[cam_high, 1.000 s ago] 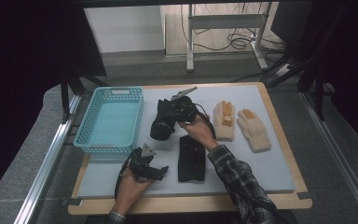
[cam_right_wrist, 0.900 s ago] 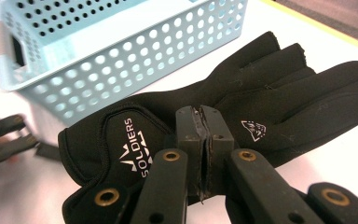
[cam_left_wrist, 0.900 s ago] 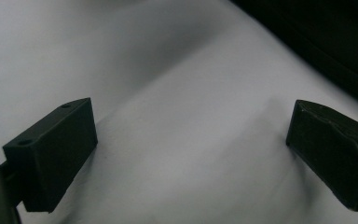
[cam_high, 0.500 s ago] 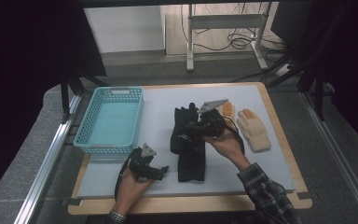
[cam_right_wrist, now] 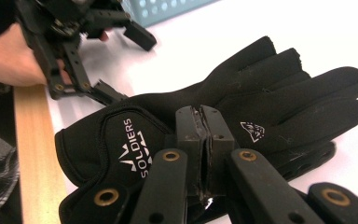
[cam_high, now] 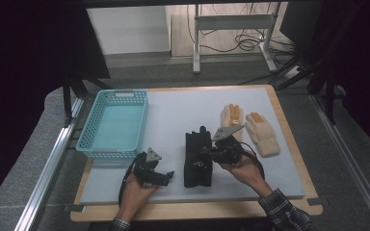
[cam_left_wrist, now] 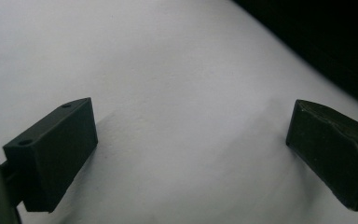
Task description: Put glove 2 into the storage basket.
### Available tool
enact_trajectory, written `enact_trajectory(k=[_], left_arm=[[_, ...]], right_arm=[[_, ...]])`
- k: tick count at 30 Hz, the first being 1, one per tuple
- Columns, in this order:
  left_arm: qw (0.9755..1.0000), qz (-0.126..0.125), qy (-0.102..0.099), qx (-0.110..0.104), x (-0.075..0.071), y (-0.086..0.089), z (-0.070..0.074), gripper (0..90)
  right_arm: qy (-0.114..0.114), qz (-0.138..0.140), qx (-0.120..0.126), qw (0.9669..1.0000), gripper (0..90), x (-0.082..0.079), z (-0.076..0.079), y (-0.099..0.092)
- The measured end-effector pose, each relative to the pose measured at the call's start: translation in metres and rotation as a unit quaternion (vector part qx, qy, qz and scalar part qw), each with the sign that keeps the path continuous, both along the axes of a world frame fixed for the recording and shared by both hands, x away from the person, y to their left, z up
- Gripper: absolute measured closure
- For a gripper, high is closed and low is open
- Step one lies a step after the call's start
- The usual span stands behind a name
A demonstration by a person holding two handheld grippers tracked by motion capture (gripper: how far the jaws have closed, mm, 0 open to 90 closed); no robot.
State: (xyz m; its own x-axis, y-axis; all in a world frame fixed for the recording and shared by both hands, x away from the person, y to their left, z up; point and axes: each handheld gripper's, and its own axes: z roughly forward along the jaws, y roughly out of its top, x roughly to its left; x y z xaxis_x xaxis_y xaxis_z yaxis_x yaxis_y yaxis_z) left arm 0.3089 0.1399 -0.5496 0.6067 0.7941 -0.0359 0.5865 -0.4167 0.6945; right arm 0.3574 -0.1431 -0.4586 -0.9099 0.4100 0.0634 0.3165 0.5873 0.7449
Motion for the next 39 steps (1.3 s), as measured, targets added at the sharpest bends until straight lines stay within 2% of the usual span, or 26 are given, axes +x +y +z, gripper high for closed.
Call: enact_trajectory(k=[5, 9, 11, 13, 14, 18, 20, 22, 23, 24, 25, 27, 28, 29, 33, 36, 39], left_arm=[[1.0, 0.0, 0.0, -0.001, 0.0, 0.0, 0.0, 2.4], [1.0, 0.0, 0.0, 0.0, 0.0, 0.0, 0.0, 2.4], [1.0, -0.001, 0.0, 0.0, 0.0, 0.0, 0.0, 2.4], [1.0, 0.0, 0.0, 0.0, 0.0, 0.0, 0.0, 2.4], [1.0, 0.0, 0.0, 0.0, 0.0, 0.0, 0.0, 2.4], [1.0, 0.0, 0.0, 0.0, 0.0, 0.0, 0.0, 2.4], [1.0, -0.001, 0.001, 0.0, 0.0, 0.0, 0.0, 2.4], [1.0, -0.001, 0.001, 0.001, 0.0, 0.0, 0.0, 2.4], [1.0, -0.001, 0.001, 0.001, 0.0, 0.0, 0.0, 2.4], [1.0, -0.001, 0.001, 0.001, 0.0, 0.0, 0.0, 2.4], [1.0, -0.001, 0.001, 0.001, 0.0, 0.0, 0.0, 2.4], [1.0, -0.001, 0.001, 0.001, 0.0, 0.0, 0.0, 2.4], [1.0, -0.001, 0.001, 0.001, 0.0, 0.0, 0.0, 2.4], [1.0, -0.001, 0.001, 0.001, 0.0, 0.0, 0.0, 2.4], [1.0, -0.001, 0.0, 0.002, 0.0, 0.0, 0.0, 2.4], [1.0, -0.002, 0.0, 0.002, 0.0, 0.0, 0.0, 2.4], [1.0, 0.0, 0.0, 0.0, 0.0, 0.0, 0.0, 2.4]], right_arm=[[-0.002, -0.012, -0.028, 0.9995, 86.3, 0.0, -0.016, 0.007], [0.006, -0.016, -0.031, 0.9994, 82.9, -0.001, -0.027, 0.009], [0.011, -0.017, -0.027, 0.9994, 70.4, -0.001, -0.03, 0.009], [0.004, -0.026, -0.016, 0.9995, 61.5, 0.001, -0.027, 0.007], [0.002, -0.04, -0.004, 0.9992, 58.7, 0.005, -0.024, 0.004], [-0.004, -0.07, 0.003, 0.9975, 51.5, 0.018, -0.022, 0.002], [0.006, -0.076, 0.001, 0.9971, 44.8, 0.026, -0.029, 0.006], [0.018, -0.073, -0.014, 0.997, 42.9, 0.031, -0.041, 0.012], [0.019, -0.07, -0.027, 0.997, 44.0, 0.032, -0.049, 0.016], [0.012, -0.07, -0.039, 0.9967, 50.6, 0.031, -0.055, 0.019], [-0.001, -0.068, -0.036, 0.9971, 61.6, 0.028, -0.058, 0.02], [0.013, -0.069, -0.028, 0.9972, 74.1, 0.027, -0.061, 0.02], [0.015, -0.068, -0.026, 0.9972, 81.7, 0.026, -0.061, 0.02], [0.014, -0.068, -0.028, 0.9972, 85.4, 0.025, -0.06, 0.021], [-0.006, -0.063, -0.047, 0.9969, 88.7, 0.02, -0.055, 0.024], [-0.008, -0.063, -0.034, 0.9974, 88.8, 0.018, -0.045, 0.021], [-0.02, -0.062, -0.027, 0.9975, 88.9, 0.013, -0.035, 0.016]])
